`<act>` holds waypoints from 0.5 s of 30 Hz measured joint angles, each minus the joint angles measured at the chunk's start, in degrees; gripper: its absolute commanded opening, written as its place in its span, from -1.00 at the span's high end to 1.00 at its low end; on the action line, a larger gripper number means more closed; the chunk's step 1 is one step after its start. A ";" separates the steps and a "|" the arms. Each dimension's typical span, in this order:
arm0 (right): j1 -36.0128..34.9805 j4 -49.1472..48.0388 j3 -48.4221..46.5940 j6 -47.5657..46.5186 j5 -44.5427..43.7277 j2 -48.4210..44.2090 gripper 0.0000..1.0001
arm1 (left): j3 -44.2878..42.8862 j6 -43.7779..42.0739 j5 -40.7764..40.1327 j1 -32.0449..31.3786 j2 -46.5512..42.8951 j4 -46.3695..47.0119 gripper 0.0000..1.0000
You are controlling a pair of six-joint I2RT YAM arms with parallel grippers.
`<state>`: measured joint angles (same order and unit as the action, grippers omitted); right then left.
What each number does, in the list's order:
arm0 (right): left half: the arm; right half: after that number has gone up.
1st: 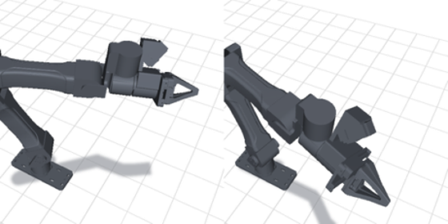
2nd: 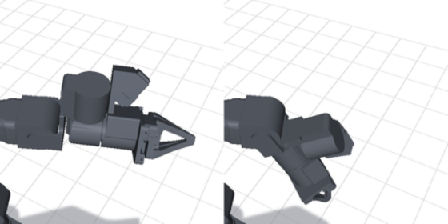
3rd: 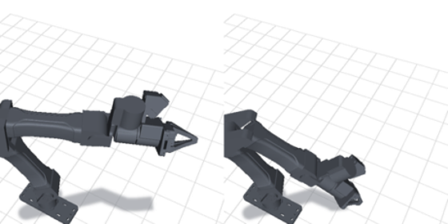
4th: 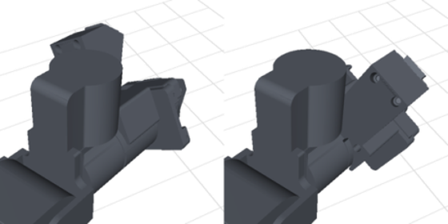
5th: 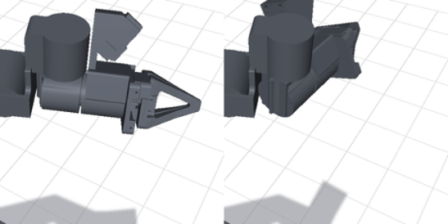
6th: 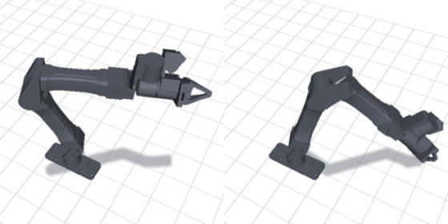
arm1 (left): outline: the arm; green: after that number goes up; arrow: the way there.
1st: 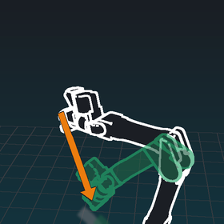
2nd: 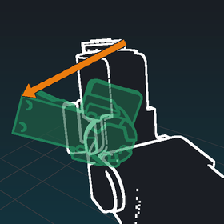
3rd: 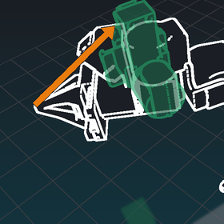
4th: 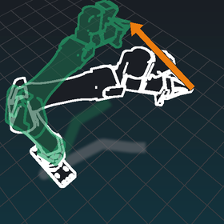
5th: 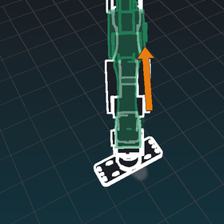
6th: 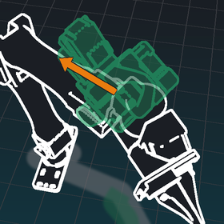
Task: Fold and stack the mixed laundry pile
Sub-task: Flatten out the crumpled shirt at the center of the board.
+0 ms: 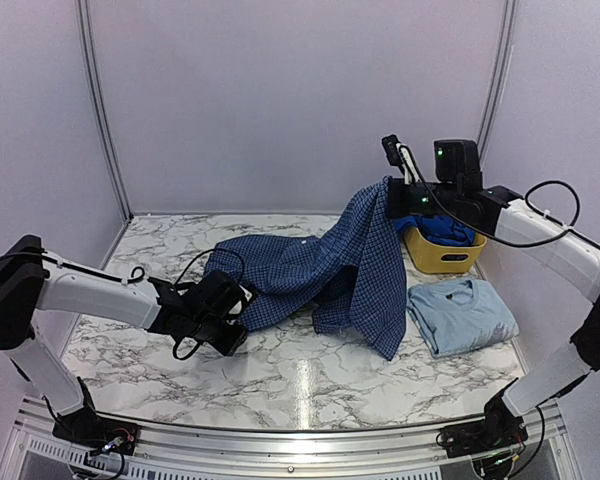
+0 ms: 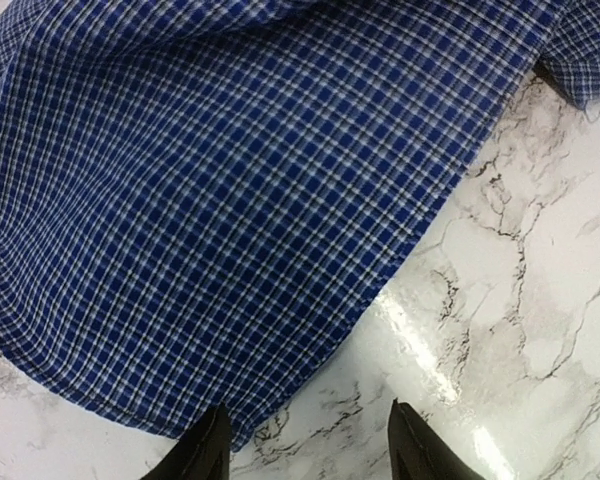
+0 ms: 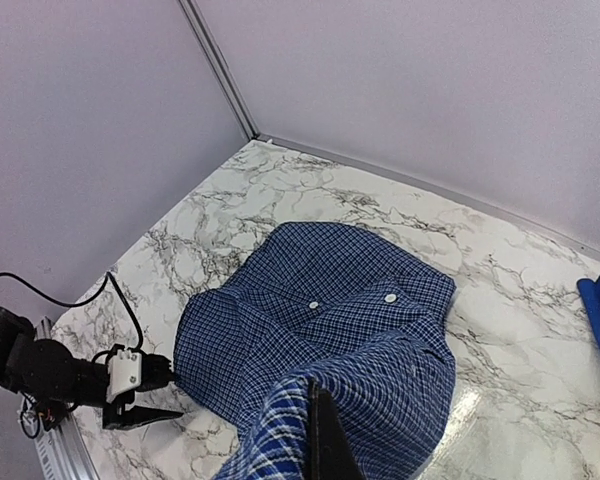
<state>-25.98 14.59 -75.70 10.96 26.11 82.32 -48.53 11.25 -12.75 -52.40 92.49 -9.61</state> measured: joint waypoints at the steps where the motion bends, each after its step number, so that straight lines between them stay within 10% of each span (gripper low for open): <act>1: 0.00 0.00 0.00 -0.04 0.00 0.07 1.00 | -0.39 -1.75 -0.98 -0.85 0.90 0.31 -0.04; 8: 0.02 0.00 0.00 -0.39 0.37 1.07 1.00 | -3.80 -12.55 -4.63 -3.17 6.97 1.20 0.00; 15: 0.59 0.00 0.00 -0.50 0.39 1.38 1.00 | -8.61 -17.40 -13.49 -3.17 13.27 2.99 0.78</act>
<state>-25.39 14.59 -75.70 10.46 26.50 83.70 -57.14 -6.15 -26.24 -55.57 105.75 -6.61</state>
